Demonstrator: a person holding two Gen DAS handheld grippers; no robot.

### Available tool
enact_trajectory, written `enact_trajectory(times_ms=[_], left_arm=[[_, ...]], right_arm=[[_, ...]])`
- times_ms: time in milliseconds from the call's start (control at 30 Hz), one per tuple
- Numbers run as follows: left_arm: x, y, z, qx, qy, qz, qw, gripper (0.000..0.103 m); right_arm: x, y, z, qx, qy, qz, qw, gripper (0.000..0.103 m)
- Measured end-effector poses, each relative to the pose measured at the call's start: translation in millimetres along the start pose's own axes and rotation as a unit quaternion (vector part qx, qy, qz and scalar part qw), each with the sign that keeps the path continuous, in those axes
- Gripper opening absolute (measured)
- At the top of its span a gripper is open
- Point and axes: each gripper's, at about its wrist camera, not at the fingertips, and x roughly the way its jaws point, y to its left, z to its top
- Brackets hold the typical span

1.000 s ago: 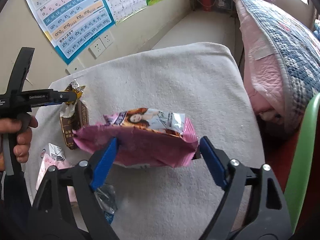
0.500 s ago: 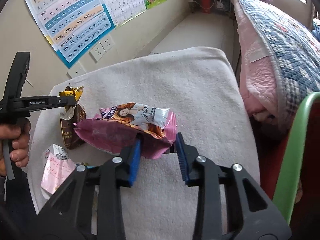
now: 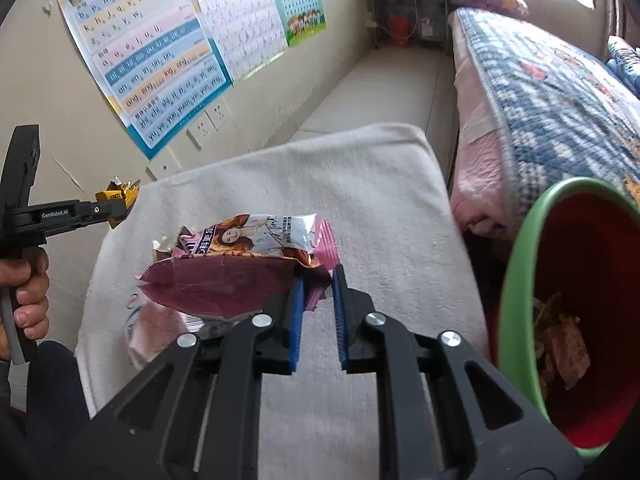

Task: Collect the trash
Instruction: 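Carry the gold wrapper and pink snack bag over the red bucket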

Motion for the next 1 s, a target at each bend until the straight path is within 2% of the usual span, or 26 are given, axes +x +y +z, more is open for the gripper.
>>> enact_trajectory(times_ms=[433,767,1000], left_arm=[[-64,-49,-35,0.034,-0.027,-0.029,0.9986,0.028],[-85,-89,-58,0.060,-0.032,-0.051,0.9964,0.028],[-88,-129,-62,0.085,-0.032,-0.066,0.9937,0.028]], right_arm=[[-80,-4,-8,0.006,-0.056,-0.016,0.998,0.014],[-130,-22,-17,0.019,-0.096,-0.038,0.994,0.014],[-159,-51,-21,0.034,-0.115,-0.059,0.991,0.014]])
